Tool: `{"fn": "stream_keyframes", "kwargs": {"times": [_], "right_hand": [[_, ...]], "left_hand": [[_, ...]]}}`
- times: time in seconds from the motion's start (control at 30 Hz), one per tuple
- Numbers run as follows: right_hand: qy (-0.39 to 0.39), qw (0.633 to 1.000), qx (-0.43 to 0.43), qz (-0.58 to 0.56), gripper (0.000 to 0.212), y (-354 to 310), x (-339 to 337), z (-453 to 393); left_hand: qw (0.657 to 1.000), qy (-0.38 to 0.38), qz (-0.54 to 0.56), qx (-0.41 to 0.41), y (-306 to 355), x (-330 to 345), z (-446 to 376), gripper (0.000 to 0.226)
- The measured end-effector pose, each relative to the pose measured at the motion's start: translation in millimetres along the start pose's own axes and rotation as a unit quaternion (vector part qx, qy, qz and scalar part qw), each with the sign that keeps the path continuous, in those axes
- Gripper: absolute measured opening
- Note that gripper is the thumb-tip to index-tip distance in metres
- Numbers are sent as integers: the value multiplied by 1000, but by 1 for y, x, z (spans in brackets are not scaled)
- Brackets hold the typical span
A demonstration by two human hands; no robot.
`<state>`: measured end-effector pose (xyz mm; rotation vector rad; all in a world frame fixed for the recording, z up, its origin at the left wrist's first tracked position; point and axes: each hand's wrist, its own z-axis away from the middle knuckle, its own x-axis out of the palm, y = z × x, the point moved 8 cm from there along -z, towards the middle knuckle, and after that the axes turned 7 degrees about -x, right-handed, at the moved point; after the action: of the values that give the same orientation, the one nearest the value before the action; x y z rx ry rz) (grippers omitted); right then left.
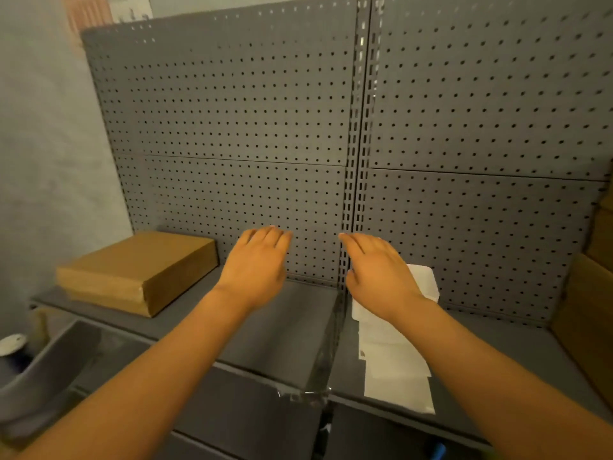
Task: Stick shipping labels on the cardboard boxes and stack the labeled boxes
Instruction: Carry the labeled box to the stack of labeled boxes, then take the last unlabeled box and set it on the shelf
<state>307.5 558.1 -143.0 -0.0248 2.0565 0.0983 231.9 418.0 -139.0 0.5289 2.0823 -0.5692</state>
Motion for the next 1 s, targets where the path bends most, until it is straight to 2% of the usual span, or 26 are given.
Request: {"fn": "stream_keyframes", "kwargs": {"times": [0.33,0.63,0.87,1.0], "right_hand": [[-7,1000,-27,-7,60,-56,39,-73],[4,999,23,-27,58,-140,89,-155],[-10,993,91,-76,56,-200,140,-205],[-35,983,128,-130,55,-223,169,-220]], "left_hand": [[999,3,5,-48,-98,27,0,55],[999,-3,37,-31,-220,70,-15,54],[995,-55,61,-49,-334,118,-22,56],[987,-110,83,-80,-385,151,-25,56]]}}
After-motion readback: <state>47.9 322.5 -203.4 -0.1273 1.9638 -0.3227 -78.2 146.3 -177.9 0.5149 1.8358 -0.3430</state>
